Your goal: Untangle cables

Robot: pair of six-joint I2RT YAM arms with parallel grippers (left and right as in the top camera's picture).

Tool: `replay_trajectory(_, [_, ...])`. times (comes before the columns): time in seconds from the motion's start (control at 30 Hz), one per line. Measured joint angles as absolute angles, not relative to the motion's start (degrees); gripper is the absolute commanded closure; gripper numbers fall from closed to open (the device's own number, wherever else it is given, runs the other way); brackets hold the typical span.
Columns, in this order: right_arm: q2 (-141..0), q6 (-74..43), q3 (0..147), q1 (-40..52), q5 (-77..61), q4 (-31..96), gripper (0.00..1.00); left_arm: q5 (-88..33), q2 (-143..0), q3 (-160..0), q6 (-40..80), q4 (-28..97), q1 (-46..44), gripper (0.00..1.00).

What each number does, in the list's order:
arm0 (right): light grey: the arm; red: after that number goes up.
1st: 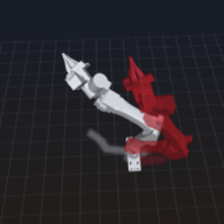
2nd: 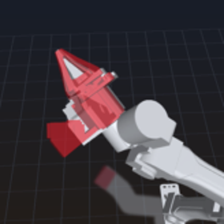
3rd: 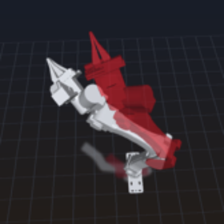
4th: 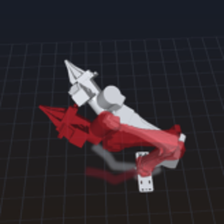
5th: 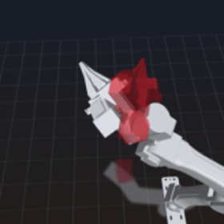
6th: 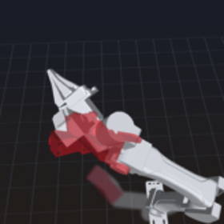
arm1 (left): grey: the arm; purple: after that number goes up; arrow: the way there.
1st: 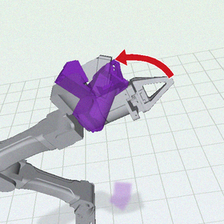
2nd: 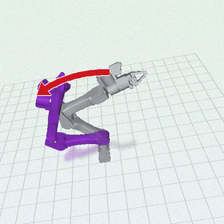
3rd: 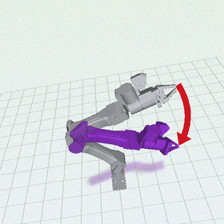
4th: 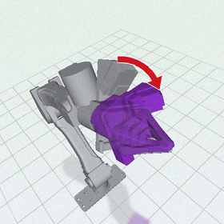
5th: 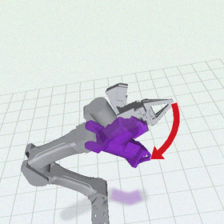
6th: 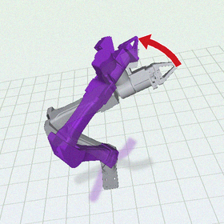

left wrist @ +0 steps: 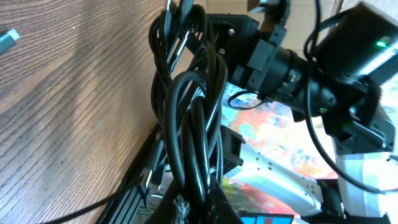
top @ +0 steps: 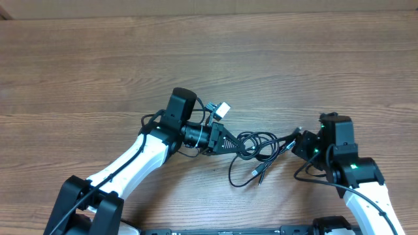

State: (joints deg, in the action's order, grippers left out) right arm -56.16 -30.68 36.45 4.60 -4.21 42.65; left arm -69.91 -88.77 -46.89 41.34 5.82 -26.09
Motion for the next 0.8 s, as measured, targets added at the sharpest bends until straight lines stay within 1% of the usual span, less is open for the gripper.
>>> replay_trajectory(0.17, [-56.1, -31.1, 36.4, -1.8, -4.3, 45.8, 0.96, -71.4, -88.8, -46.9, 41.3, 5.8, -24.3, 0.96])
replay_trajectory(0.33, [-56.2, -31.1, 36.4, -3.2, -4.7, 46.2, 0.96, -71.7, -88.8, -46.9, 41.3, 5.8, -23.4, 0.96])
replay_trajectory(0.37, [-56.2, -30.4, 36.4, -3.4, -5.5, 45.9, 0.92, -71.8, -88.8, -46.9, 41.3, 5.8, -23.0, 0.96])
replay_trajectory(0.4, [-56.2, -30.2, 36.4, -3.4, -5.8, 45.7, 0.6, -71.9, -88.8, -46.9, 41.3, 5.8, -22.8, 0.96])
replay_trajectory(0.43, [-56.2, -29.8, 36.4, -3.4, -6.0, 45.6, 0.35, -72.2, -88.8, -46.9, 41.4, 5.8, -22.2, 0.96])
replay_trajectory(0.47, [-56.2, -29.5, 36.5, -3.4, -6.1, 45.5, 0.07, -72.4, -88.8, -46.9, 41.4, 5.8, -21.8, 0.96])
replay_trajectory(0.5, [-56.2, -28.5, 36.4, -3.8, -6.0, 44.9, 0.0, -72.7, -88.8, -46.9, 41.5, 5.9, -21.0, 0.96])
replay_trajectory(0.6, [-56.2, -21.4, 36.5, -4.7, -11.0, 41.1, 0.0, -73.2, -88.8, -46.9, 42.0, 5.9, -19.3, 0.96])
replay_trajectory(0.67, [-56.2, -16.1, 36.5, -4.8, -17.6, 39.4, 0.0, -73.3, -88.8, -46.9, 42.5, 5.9, -18.7, 0.96])
replay_trajectory(0.8, [-56.2, -12.8, 36.5, -4.8, -23.9, 38.2, 0.0, -73.9, -88.8, -46.9, 44.4, 5.9, -18.6, 0.96])
